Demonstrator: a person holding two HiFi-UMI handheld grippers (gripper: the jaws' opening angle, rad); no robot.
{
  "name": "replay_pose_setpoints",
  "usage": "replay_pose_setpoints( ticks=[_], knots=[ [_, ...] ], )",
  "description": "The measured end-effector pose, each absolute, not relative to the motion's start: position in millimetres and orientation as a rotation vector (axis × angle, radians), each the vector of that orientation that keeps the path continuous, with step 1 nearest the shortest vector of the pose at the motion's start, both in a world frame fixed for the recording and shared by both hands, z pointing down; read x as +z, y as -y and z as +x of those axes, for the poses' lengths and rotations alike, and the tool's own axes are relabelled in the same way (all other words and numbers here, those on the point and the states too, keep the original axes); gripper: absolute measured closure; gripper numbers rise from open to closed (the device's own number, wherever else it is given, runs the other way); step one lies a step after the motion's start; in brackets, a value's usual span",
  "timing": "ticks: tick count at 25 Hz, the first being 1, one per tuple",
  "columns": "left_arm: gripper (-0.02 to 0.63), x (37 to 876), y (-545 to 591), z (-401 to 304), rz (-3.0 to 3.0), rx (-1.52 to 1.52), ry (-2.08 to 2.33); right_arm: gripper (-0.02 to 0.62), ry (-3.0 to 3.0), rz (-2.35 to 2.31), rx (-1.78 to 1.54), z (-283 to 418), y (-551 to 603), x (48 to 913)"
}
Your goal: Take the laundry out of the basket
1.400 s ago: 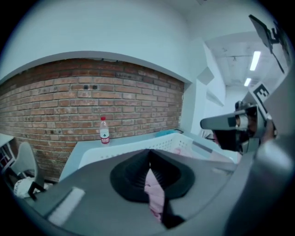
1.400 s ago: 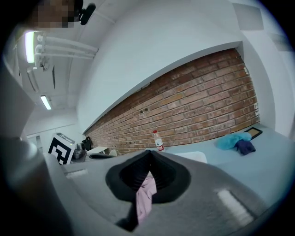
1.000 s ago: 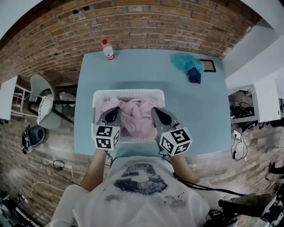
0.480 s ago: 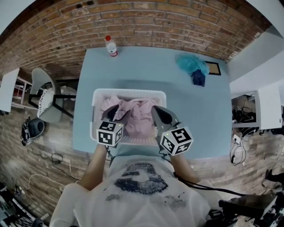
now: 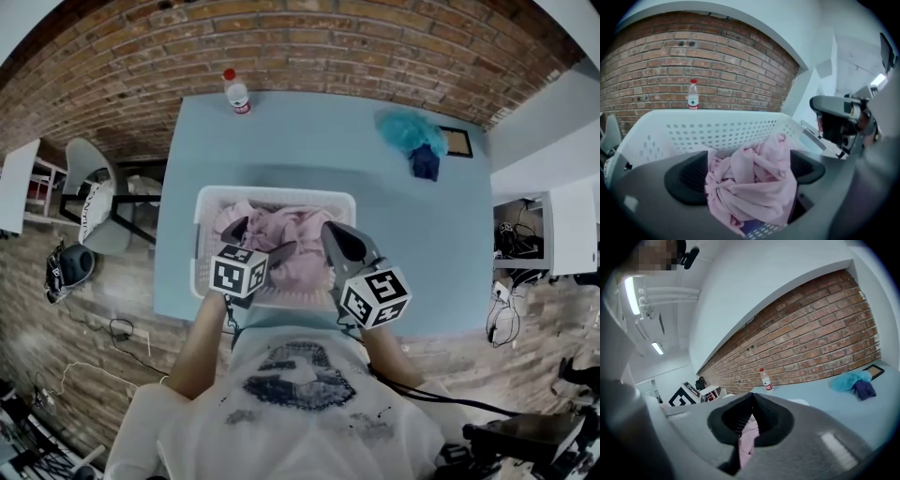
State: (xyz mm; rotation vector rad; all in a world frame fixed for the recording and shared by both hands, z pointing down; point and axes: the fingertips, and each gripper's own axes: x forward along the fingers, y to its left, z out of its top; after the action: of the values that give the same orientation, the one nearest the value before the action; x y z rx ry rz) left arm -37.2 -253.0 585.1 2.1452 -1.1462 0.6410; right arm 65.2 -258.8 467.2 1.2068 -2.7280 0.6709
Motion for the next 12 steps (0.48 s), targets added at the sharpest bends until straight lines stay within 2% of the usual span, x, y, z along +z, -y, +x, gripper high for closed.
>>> replay_pose_setpoints(
  ticks=[3, 12],
  knots=[
    [0.069, 592.7, 255.6, -33.7, 2.153, 0.690, 1.102, 0.598, 2.722, 1.214, 0.680, 66.3, 263.4, 468.6],
    [0.069, 617.0, 248.8, -7.6, 2.218, 0.858, 0.839, 0.598, 2.711, 1.218, 0.708, 63.0, 274.3, 474.8]
  ],
)
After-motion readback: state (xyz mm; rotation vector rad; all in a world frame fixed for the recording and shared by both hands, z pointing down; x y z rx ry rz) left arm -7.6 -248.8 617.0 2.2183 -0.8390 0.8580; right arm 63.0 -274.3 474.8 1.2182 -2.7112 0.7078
